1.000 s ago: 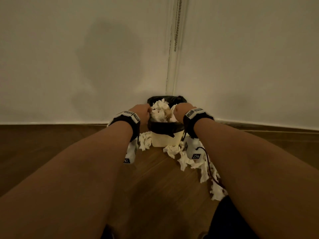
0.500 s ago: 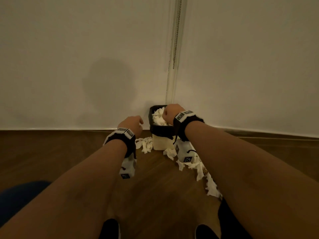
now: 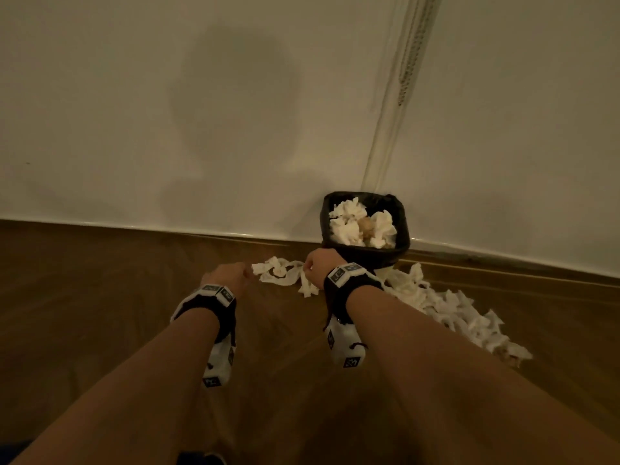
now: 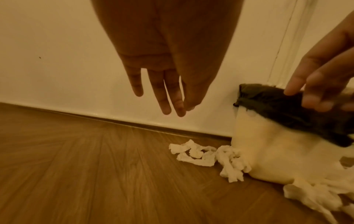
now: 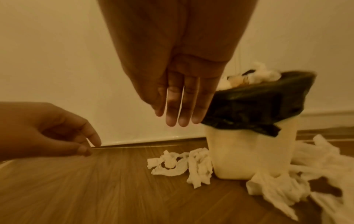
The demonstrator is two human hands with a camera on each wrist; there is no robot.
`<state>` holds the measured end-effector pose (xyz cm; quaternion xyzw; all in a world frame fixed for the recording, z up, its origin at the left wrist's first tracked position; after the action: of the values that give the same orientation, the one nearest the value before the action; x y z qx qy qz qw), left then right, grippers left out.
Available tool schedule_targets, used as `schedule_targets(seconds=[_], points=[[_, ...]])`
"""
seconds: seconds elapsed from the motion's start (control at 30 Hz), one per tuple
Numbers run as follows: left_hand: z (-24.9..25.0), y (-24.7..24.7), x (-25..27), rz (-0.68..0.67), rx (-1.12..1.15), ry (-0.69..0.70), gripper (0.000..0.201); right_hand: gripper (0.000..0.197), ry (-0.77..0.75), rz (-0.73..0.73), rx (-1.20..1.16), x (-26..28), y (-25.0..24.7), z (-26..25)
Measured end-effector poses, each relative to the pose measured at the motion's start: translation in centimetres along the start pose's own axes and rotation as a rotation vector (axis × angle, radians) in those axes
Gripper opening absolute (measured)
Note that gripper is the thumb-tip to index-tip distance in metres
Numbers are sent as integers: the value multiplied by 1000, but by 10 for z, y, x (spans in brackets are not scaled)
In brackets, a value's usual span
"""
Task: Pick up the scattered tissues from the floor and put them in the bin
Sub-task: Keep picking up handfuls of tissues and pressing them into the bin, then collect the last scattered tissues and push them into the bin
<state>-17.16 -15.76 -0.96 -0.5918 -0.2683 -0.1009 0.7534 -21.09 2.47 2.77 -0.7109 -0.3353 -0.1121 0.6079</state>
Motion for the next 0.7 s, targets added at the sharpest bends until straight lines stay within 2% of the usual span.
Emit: schedule_targets(seconds=[0.07, 0.1, 0.13, 0.2, 0.3, 0.4, 0.53, 0.6, 0.7], points=[[4, 12, -9, -45, -30, 13, 31, 31, -18, -45, -1, -6, 13, 2], [2, 22, -33, -76, -31, -5, 32, 32, -26, -101, -5, -33, 27, 0], [-11, 43, -87, -132, -32, -55, 33, 34, -31, -181, 14, -95, 48, -3], [5, 45, -94, -159, -38, -17, 35, 37, -18, -228, 29, -93, 56, 0], [26, 47, -115, -113, -35, 51, 44, 40, -46, -210, -6, -107, 71, 4], [34, 67, -149, -112, -39, 42, 62, 42, -34, -234, -18, -139, 97, 15], [33, 82, -184, -141, -78, 74, 74, 32, -80, -194, -25, -158, 104, 22], [31, 87, -198, -166, -91, 86, 74, 29, -69, -177, -26, -166, 102, 28], [26, 102, -208, -224, -132, 124, 61, 29, -38, -156, -46, -174, 98, 36]])
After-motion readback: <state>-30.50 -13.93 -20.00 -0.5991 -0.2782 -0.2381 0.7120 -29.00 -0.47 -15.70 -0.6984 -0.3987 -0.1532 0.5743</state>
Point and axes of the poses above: each hand's wrist, its own x-axis away from the middle knuckle, its own y-axis out of the palm, z = x × y, the point moved 5 cm from there along -x, towards the middle knuckle, and after that the axes turned 13 degrees about -z, right-handed, at the moved point
